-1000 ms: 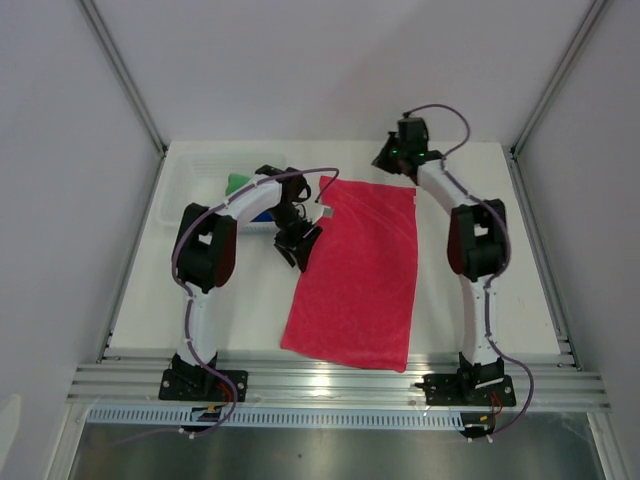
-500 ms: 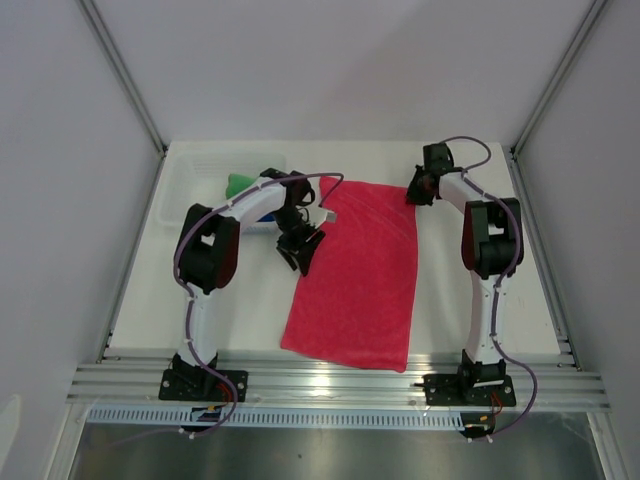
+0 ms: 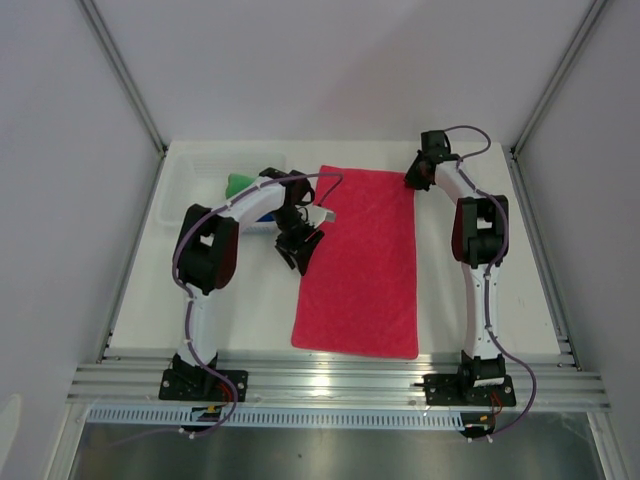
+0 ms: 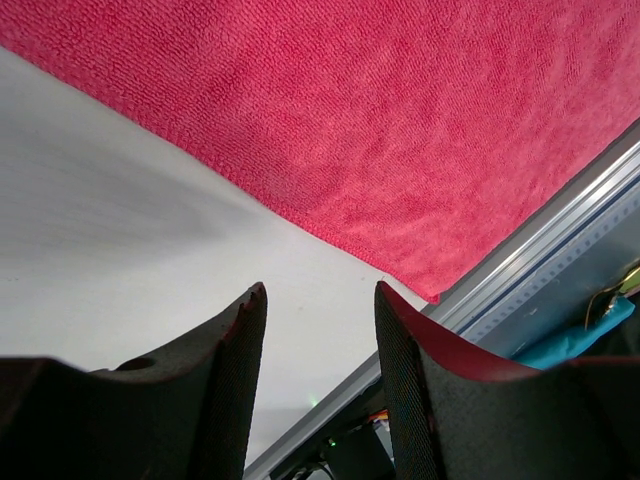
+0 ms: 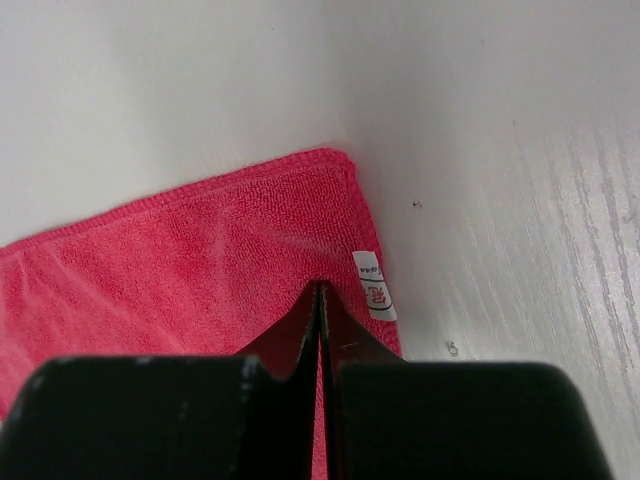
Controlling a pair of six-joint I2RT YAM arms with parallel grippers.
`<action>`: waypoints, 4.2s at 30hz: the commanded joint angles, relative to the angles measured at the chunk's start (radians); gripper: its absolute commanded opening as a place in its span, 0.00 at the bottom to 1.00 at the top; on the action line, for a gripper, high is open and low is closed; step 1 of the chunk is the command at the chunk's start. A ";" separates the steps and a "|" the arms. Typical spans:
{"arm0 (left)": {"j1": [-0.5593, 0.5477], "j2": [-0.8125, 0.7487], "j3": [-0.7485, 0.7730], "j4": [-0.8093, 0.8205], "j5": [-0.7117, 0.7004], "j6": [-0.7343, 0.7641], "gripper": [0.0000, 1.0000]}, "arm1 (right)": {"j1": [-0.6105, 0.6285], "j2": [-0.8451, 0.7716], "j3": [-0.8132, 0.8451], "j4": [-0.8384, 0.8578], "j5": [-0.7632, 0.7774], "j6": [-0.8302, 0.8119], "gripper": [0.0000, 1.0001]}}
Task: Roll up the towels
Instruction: Flatten the towel, then fold the towel
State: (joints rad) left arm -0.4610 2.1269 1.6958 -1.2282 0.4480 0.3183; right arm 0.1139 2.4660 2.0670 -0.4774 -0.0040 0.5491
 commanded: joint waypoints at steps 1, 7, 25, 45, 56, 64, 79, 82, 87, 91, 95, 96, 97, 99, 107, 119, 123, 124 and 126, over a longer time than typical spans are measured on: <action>-0.004 -0.068 0.013 0.004 -0.003 0.025 0.51 | -0.003 0.036 0.036 -0.027 -0.006 0.032 0.00; -0.037 -0.096 0.076 -0.022 0.032 0.114 0.52 | 0.006 -0.151 -0.028 0.042 -0.070 -0.078 0.16; -0.369 -0.890 -0.896 0.396 -0.075 0.982 0.63 | 0.303 -1.216 -1.261 -0.173 -0.037 0.177 0.40; -0.531 -0.794 -1.050 0.637 -0.041 0.884 0.62 | 0.503 -1.559 -1.538 -0.457 -0.033 0.468 0.41; -0.538 -0.765 -1.062 0.673 -0.092 0.866 0.37 | 0.560 -1.509 -1.611 -0.399 -0.016 0.554 0.45; -0.536 -0.762 -1.019 0.642 -0.085 0.786 0.10 | 0.579 -1.484 -1.630 -0.357 0.056 0.588 0.45; -0.364 -0.673 -0.725 0.530 0.052 0.579 0.01 | 0.579 -1.581 -1.556 -0.330 0.134 0.508 0.43; -0.335 -0.642 -0.684 0.506 0.075 0.587 0.01 | 0.578 -1.619 -1.506 -0.290 0.134 0.401 0.43; -0.286 -0.569 -0.627 0.443 0.127 0.526 0.01 | 0.578 -1.604 -1.328 -0.118 0.136 -0.016 0.46; -0.236 -0.503 -0.562 0.400 0.173 0.461 0.01 | 0.575 -1.563 -1.249 -0.033 -0.005 -0.513 0.54; -0.191 -0.424 -0.501 0.401 0.195 0.371 0.01 | 0.567 -1.576 -1.283 -0.166 -0.241 -0.958 0.55; -0.176 -0.415 -0.493 0.423 0.190 0.332 0.01 | 0.564 -1.579 -1.289 -0.190 -0.284 -1.047 0.56; -0.170 -0.410 -0.490 0.438 0.186 0.312 0.01 | 0.555 -1.584 -1.300 -0.207 -0.304 -1.072 0.56; -0.154 -0.392 -0.487 0.458 0.189 0.262 0.01 | 0.543 -1.590 -1.347 -0.286 -0.361 -1.173 0.54; -0.114 -0.355 -0.518 0.545 0.202 0.128 0.01 | 0.625 -1.610 -1.373 -0.339 -0.415 -1.295 0.51; -0.062 -0.305 -0.509 0.599 0.176 -0.007 0.01 | 0.728 -1.507 -1.415 -0.368 -0.508 -1.348 0.34; -0.061 -0.301 -0.512 0.616 0.182 -0.022 0.01 | 0.728 -1.498 -1.449 -0.337 -0.492 -1.338 0.35; -0.062 -0.300 -0.512 0.616 0.188 -0.025 0.01 | 0.728 -1.494 -1.467 -0.314 -0.457 -1.319 0.35; -0.061 -0.303 -0.512 0.616 0.196 -0.019 0.01 | 0.728 -1.484 -1.490 -0.224 -0.413 -1.254 0.36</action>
State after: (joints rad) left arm -0.5270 1.8198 1.1725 -0.6395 0.6079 0.3225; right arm 0.8368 0.9710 0.6025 -0.7971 -0.4664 -0.7536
